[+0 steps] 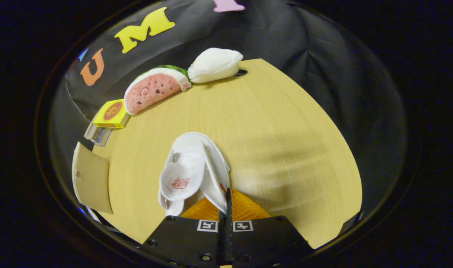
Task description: Open the storage box then place both shoes into the box .Put the left shoe in first, then the right shoe, with the right side of both shoes facing outward in a uniform manner.
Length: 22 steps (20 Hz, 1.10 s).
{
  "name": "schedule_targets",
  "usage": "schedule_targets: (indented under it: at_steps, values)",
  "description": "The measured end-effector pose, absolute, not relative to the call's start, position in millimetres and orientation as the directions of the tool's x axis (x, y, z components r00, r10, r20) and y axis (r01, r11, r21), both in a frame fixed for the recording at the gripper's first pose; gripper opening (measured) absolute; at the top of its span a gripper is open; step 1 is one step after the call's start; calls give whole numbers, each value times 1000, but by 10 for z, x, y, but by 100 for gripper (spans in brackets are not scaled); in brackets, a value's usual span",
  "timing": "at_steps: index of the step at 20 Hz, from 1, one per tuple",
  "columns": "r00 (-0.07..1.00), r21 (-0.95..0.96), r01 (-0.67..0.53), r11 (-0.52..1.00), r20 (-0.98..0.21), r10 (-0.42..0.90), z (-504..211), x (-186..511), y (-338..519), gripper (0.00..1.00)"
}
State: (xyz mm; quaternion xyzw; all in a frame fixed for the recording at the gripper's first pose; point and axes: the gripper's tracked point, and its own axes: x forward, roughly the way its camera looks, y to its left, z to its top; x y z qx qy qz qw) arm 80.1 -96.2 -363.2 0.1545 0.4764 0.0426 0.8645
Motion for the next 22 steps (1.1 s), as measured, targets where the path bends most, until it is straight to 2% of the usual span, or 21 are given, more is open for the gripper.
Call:
schedule_targets:
  at_steps: [8, 18, 22]
  values:
    - [610, 368, 89, 926, -755, 241, -2746, 511, -308, 0]
    - [695, 423, 91, 902, -675, 247, -1566, 79, 1329, 0]
    - [725, 408, 55, 911, -644, 244, -1252, 5, 2003, 0]
